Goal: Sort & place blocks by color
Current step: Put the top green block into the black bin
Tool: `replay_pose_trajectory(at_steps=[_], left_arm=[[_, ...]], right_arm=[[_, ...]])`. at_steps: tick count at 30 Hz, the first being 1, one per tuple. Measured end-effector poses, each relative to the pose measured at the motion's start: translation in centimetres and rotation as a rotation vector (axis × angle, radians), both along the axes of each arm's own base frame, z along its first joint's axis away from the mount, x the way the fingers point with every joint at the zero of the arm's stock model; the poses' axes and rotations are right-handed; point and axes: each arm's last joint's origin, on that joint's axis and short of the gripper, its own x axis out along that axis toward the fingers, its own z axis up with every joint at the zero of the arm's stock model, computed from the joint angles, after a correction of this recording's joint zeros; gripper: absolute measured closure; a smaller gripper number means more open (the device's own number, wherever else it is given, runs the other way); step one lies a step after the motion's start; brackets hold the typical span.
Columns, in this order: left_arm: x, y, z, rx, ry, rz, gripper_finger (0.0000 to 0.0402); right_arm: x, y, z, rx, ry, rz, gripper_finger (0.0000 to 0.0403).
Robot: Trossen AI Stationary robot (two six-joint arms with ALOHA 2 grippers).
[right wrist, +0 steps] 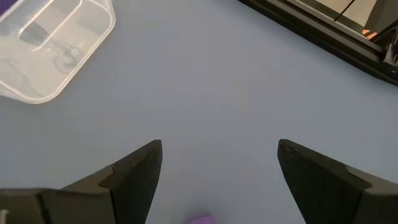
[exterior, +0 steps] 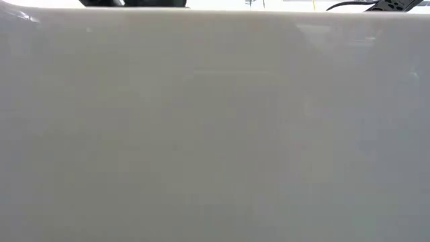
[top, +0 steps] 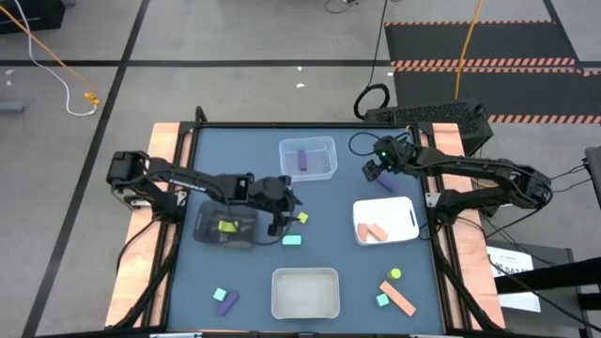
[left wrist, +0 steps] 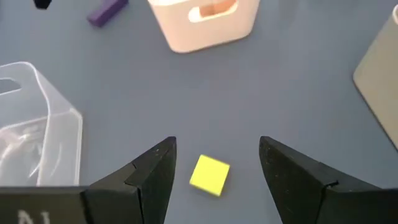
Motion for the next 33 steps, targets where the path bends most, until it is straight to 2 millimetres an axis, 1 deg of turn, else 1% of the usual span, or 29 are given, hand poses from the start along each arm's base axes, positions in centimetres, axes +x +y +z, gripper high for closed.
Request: replay_pose_trajectory(at_steps=[5, 8, 10, 12, 14, 16, 20, 22, 24, 28, 33], left_arm=[[-0.5, 0.1, -1.2, -0.042, -0.081, 0.033, 0.0170], [-0.1, 0.3, -1.9, -0.075, -0.122, 0.061, 0.0169], [0.0, 0.5, -2.9, -0.095, -0.088, 0.082, 0.0170], [0.9, 0.5, -3.5, -0.102, -0.097, 0.089, 0.0170], [0.9, 0.6, -4.5, -0.083, -0.055, 0.116, 0.0170], [1.4, 0.6, -5.2, -0.068, -0.057, 0.139, 0.0170], [1.8, 0.7, -6.6, -0.082, -0.034, 0.153, 0.0170], [1.6, 0.7, -7.8, -0.091, 0.015, 0.164, 0.0170], [1.9, 0.7, -8.6, -0.096, 0.016, 0.170, 0.0170], [2.4, 0.9, -9.6, -0.121, 0.026, 0.189, 0.0170], [2.3, 1.0, -10.3, -0.174, 0.055, 0.225, 0.0170]], right_arm=[[0.0, 0.0, 0.0, -0.006, 0.002, 0.010, 0.0094], [0.0, 0.0, 0.0, -0.010, 0.009, 0.020, 0.0094], [0.0, 0.0, 0.0, -0.010, 0.009, 0.021, 0.0094], [0.1, 0.0, 0.0, -0.011, 0.008, 0.021, 0.0094], [0.1, 0.0, 0.0, -0.011, 0.006, 0.027, 0.0094], [0.1, 0.0, 0.0, -0.015, 0.007, 0.029, 0.0094], [0.2, 0.0, 0.1, -0.018, -0.003, 0.042, 0.0094], [0.3, -0.1, 0.2, -0.020, -0.016, 0.060, 0.0094], [0.4, -0.1, 0.2, -0.025, -0.019, 0.064, 0.0094], [0.5, -0.1, 0.3, -0.033, -0.028, 0.067, 0.0094], [0.4, -0.1, 0.3, -0.030, -0.024, 0.068, 0.0094]])
